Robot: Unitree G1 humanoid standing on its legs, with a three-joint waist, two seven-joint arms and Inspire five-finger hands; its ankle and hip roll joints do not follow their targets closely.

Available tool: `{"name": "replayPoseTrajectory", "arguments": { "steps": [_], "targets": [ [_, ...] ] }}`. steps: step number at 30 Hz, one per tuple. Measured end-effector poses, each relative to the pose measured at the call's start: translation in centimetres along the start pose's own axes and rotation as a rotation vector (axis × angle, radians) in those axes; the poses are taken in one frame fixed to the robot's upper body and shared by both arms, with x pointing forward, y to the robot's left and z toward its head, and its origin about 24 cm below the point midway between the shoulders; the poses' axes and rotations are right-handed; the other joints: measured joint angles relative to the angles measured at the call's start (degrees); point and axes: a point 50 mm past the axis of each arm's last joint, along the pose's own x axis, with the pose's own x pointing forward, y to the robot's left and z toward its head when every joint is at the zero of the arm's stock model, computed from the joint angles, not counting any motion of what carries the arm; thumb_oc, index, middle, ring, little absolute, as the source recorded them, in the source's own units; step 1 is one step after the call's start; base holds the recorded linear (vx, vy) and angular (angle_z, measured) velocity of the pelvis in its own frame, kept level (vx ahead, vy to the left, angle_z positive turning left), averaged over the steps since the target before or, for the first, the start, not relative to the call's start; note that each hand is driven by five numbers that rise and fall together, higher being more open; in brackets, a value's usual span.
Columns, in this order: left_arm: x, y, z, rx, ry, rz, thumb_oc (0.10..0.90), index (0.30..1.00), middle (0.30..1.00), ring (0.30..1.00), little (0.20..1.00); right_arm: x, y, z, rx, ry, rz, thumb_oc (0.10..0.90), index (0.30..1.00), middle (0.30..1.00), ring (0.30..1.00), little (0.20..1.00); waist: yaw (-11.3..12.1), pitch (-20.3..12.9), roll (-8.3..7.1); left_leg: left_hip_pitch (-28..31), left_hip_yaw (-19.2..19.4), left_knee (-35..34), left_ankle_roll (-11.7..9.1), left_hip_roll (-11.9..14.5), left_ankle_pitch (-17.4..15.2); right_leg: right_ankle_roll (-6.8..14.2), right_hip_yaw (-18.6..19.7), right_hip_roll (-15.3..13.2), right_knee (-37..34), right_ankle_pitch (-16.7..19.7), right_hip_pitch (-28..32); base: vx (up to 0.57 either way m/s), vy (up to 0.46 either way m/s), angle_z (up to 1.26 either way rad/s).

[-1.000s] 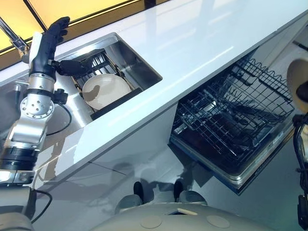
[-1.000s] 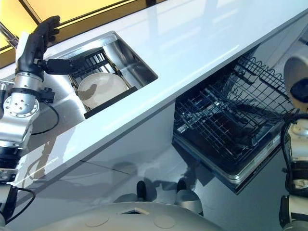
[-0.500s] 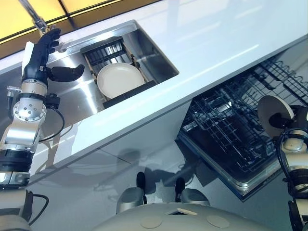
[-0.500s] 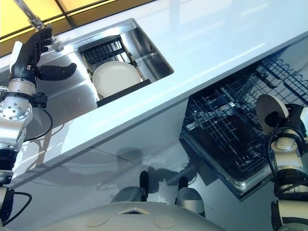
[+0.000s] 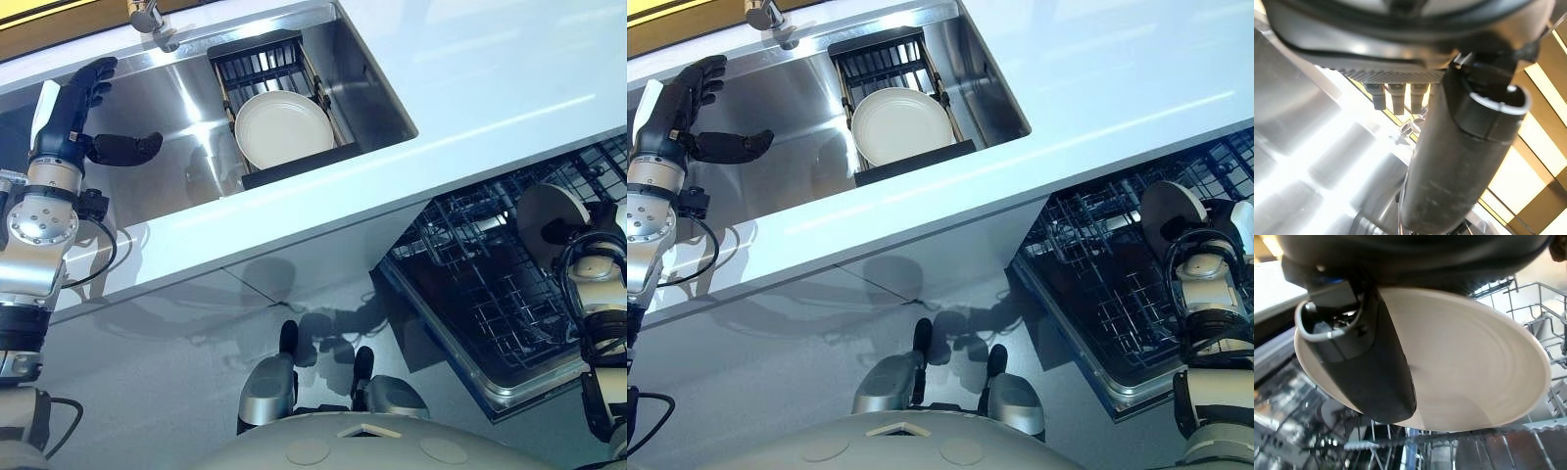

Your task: Pick up plates and place into dishwasher.

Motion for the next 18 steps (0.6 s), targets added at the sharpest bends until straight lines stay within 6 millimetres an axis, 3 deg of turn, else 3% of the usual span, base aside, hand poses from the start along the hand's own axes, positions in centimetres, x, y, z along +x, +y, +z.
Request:
{"name": "replayPoseTrajectory", "arguments": {
  "steps": [9,18],
  "targets": [
    [0.1,0.3,0.2,0.01,-0.005,-0.03,0.8,0.9,0.9,0.9,0.9,-0.1,0.6,-1.3,-0.051,0.052,0.042,0.8,0.9,0.9,0.9,0.9,-0.1,1.6,-0.31,-0.1,-0.6,0.7,-0.6,0.1,-0.4,0.0,-0.6,0.1,0.3,-0.3,0.4,0.01,-0.016,0.03],
    [0.1,0.2,0.5,0.009,-0.016,-0.042,0.8,0.9,0.9,0.9,0.9,-0.4,0.7,0.1,-0.077,-0.047,0.04,0.8,0.9,0.9,0.9,0.9,-0.2,1.6,-0.34,0.4,-0.2,0.5,-0.2,0.1,-0.2,-0.3,-0.1,0.1,0.3,-0.1,0.6,-0.02,0.027,-0.02]
  ]
}}
